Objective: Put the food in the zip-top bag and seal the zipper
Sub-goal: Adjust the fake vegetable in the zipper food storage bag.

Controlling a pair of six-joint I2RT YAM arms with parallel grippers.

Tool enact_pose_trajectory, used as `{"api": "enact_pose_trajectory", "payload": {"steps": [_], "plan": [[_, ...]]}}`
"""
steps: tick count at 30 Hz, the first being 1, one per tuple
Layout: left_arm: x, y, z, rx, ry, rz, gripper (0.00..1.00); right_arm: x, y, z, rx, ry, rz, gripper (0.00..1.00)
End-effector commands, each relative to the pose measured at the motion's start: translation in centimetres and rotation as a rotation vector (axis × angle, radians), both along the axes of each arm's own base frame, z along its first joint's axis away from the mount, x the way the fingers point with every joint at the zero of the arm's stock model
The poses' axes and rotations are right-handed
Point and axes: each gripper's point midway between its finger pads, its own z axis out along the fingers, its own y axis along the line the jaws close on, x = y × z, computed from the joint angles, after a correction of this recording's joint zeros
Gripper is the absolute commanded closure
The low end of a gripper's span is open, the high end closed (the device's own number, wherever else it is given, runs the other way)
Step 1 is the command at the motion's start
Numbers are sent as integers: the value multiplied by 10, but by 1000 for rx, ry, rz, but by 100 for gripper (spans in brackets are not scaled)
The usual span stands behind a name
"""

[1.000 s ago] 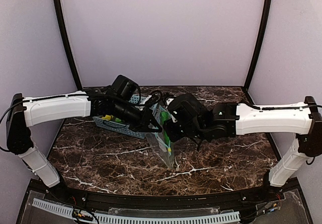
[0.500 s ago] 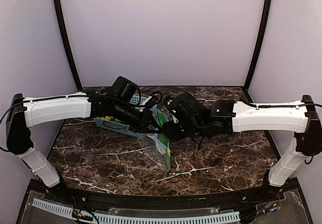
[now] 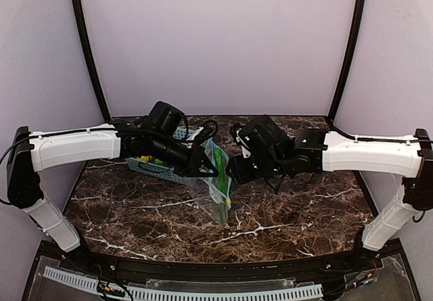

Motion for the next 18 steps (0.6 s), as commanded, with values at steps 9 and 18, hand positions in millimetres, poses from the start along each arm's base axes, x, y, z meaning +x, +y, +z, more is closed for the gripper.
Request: {"api": "enact_pose_trajectory", "payload": {"steps": [9,18], "plan": [[-13,3,19,-66,-48,-59,99,17,23,-4,111,37,47,66],[-17,9,22,-79,-81,-62,99,25,23,-4,150,61,44,84]]}}
